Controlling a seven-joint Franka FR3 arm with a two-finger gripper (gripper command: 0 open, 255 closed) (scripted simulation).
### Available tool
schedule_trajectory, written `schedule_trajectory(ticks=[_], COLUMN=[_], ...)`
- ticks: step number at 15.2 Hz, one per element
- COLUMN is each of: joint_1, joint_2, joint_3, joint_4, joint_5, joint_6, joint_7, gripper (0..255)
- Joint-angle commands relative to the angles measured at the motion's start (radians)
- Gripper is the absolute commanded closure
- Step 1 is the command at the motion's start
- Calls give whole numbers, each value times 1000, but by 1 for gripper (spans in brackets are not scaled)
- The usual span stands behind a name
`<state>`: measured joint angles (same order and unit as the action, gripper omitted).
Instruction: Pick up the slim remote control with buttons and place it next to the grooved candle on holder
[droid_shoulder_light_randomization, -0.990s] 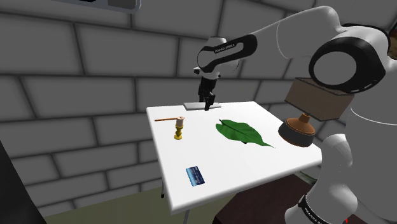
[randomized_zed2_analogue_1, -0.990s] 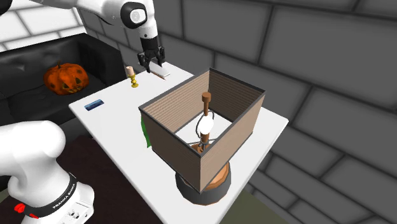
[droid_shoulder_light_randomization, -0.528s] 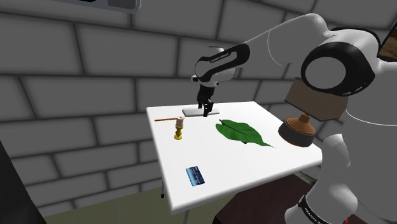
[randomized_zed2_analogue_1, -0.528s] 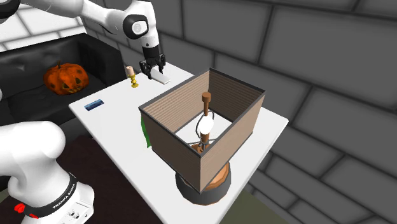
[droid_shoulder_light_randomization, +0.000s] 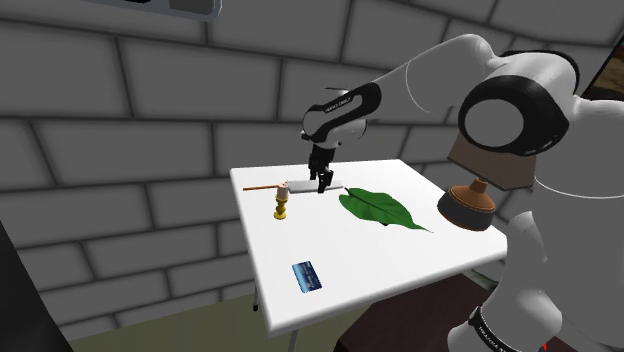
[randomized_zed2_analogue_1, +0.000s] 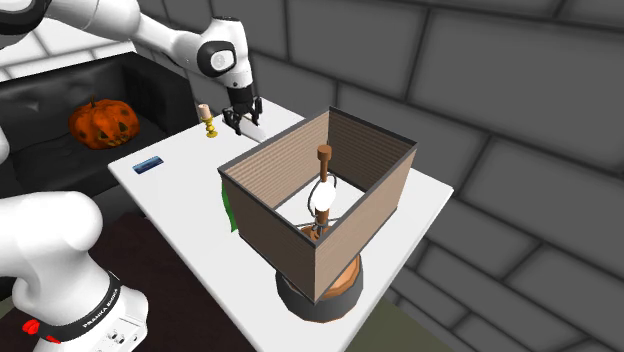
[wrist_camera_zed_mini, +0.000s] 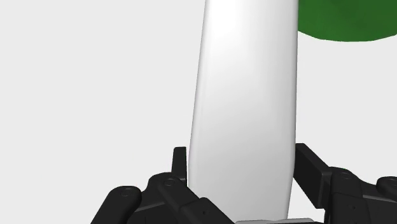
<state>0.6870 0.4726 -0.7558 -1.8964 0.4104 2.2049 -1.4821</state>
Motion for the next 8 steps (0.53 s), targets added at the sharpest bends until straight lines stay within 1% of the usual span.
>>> schedule_trajectory(ticks=[1, 6, 8], joint_1=[-9, -32, -32], joint_2=[18, 67, 67], joint_3=[11, 44, 44], joint_4=[-5, -16, -16], joint_5=[17, 60, 60], joint_6=[20, 71, 71], joint_7=[-10, -37, -37], gripper=[255, 255, 255])
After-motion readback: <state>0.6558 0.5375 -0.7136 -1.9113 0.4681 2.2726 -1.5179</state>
